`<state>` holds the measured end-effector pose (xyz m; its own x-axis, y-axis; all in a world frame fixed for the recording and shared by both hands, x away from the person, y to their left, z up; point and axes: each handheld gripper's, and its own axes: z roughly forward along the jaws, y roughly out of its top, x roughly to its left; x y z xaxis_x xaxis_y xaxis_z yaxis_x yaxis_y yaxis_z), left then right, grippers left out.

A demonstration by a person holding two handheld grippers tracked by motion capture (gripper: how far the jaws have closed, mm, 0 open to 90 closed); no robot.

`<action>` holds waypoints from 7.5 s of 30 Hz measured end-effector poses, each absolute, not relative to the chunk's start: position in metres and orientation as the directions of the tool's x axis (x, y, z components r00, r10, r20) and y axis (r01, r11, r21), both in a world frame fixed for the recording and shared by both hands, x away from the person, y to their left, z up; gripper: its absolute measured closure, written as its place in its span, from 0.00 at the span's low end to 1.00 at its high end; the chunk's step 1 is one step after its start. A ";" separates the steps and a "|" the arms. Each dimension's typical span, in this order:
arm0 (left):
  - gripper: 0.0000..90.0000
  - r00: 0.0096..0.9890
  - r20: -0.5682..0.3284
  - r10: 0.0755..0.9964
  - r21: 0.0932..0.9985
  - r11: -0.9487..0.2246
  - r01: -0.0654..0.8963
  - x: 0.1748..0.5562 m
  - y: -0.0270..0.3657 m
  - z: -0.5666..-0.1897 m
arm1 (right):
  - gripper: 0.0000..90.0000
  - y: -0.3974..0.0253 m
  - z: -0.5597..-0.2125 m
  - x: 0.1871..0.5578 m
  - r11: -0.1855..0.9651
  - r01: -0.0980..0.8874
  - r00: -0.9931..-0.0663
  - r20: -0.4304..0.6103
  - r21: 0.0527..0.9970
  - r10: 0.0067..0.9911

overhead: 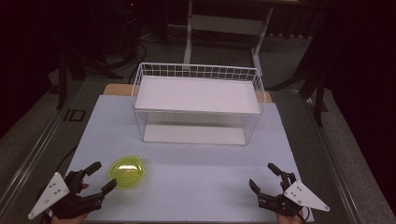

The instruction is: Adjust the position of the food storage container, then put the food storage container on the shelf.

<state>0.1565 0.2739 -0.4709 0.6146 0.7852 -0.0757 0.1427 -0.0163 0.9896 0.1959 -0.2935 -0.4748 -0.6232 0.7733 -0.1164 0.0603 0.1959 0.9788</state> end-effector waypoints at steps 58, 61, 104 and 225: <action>1.00 0.407 -0.177 0.896 0.724 -0.162 0.671 0.222 0.241 -0.528 | 0.19 -0.286 -0.475 0.194 0.200 0.062 -0.657 -0.111 0.978 0.746; 1.00 0.436 -0.165 0.885 0.720 -0.194 0.666 0.231 0.229 -0.526 | 0.19 -0.286 -0.474 0.194 0.199 0.062 -0.655 -0.110 0.978 0.747; 1.00 0.480 -0.292 0.827 0.687 -0.168 0.707 0.248 0.179 -0.526 | 0.19 -0.292 -0.471 0.191 0.197 0.046 -0.649 -0.121 0.979 0.751; 0.40 0.495 -0.544 0.677 0.671 -0.004 0.742 0.282 0.102 -0.510 | 0.18 -0.201 -0.478 0.314 0.224 0.629 -0.665 0.366 0.744 0.651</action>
<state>0.2818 0.1015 -0.5102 0.4952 0.6775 -0.5439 0.7416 -0.0036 0.6708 0.3139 -0.2014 -0.4779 -0.6648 0.6510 0.3664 0.6294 0.2238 0.7442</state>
